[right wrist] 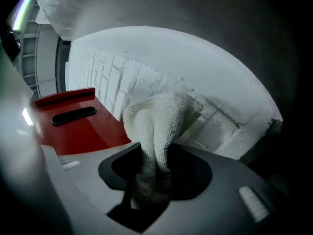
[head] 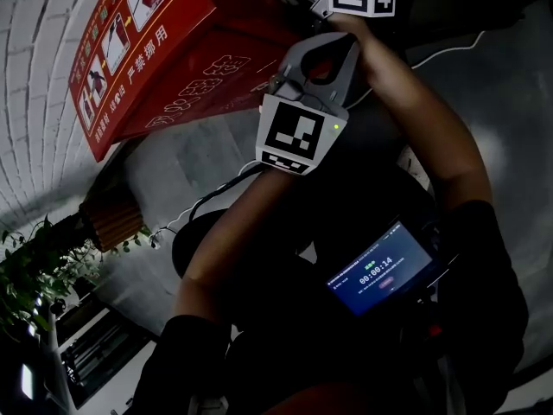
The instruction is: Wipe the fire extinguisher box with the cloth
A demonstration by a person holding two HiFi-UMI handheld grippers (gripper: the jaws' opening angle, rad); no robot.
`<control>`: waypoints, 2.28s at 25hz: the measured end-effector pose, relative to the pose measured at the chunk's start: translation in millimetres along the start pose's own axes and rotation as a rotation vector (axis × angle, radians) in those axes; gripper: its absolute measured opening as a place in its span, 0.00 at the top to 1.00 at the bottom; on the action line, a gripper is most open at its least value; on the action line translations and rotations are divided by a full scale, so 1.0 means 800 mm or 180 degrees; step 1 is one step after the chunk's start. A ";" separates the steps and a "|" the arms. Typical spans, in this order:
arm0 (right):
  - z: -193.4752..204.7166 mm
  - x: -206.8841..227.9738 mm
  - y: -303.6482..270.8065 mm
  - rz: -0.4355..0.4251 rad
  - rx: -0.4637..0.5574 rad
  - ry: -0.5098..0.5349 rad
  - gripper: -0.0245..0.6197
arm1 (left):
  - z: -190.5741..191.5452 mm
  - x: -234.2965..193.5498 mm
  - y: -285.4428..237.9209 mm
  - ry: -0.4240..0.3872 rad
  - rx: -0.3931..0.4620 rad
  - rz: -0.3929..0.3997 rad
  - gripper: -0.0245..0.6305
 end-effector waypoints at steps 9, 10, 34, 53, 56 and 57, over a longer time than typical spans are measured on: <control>0.081 0.105 0.008 0.0328 -0.0221 -0.0223 0.72 | 0.057 0.017 -0.017 0.0055 -0.0270 0.0154 0.96; 0.089 0.115 0.009 0.0364 -0.0238 -0.0259 0.72 | 0.060 0.021 -0.018 0.0051 -0.0278 0.0182 0.96; 0.193 0.228 0.063 0.1344 -0.0825 -0.0344 0.72 | 0.100 0.020 0.001 0.0165 -0.0380 0.0245 0.96; 0.054 -0.059 0.159 0.1125 -0.0441 0.0903 0.72 | 0.008 -0.004 0.183 0.0113 0.0158 -0.0303 0.96; 0.027 -0.141 0.154 0.0982 -0.0465 0.1185 0.72 | -0.016 -0.019 0.229 0.0086 0.0312 -0.0468 0.96; 0.021 -0.167 0.152 0.0935 -0.0473 0.1258 0.72 | -0.024 -0.025 0.245 0.0073 0.0367 -0.0531 0.96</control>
Point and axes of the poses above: the fingertips, and each gripper's own axes: y backward along the fingers, x to its right, z out of its underside, the point moved 2 cm from there along y, backward along the fingers, and after that the axes turned 5 degrees about -x, right-handed, at the moved point
